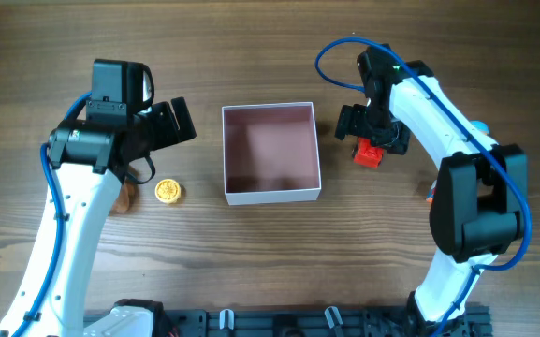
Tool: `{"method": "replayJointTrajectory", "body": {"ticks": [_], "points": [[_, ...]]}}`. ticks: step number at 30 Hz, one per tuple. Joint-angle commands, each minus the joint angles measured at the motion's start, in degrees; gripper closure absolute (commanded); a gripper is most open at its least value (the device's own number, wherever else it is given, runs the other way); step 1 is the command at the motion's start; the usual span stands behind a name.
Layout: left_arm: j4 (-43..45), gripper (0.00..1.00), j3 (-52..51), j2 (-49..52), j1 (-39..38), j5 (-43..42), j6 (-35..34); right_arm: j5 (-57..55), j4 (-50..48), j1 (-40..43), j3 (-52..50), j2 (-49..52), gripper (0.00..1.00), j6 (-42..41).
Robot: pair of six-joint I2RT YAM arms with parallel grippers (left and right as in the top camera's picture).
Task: Pack container
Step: 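Lift the red truck with the right gripper and lower it into the box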
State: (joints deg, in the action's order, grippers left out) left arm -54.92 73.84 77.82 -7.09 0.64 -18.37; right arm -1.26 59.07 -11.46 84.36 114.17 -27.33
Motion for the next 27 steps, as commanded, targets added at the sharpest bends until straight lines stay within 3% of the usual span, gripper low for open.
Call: {"method": "replayJointTrajectory", "body": {"ticks": [1,16,20,21,27], "points": [[-0.1,0.00,0.7,-0.8,0.2,0.5,0.1,0.9,-0.1,0.0,-0.7,0.7,0.00,1.3],[-0.1,0.00,0.7,-0.8,0.2,0.5,0.1,0.9,-1.1,1.4,-0.9,0.7,0.01,3.3],[-0.1,0.00,0.7,-0.8,0.2,0.5,0.1,0.9,-0.2,1.4,-1.3,0.7,0.13,3.3],[-0.1,0.00,0.7,-0.8,0.2,0.5,0.1,1.0,-1.6,1.4,-3.1,0.7,0.20,3.1],[-0.1,0.01,0.7,-0.8,0.2,0.5,0.1,0.9,-2.9,1.4,-5.3,0.7,0.22,3.2]]}}
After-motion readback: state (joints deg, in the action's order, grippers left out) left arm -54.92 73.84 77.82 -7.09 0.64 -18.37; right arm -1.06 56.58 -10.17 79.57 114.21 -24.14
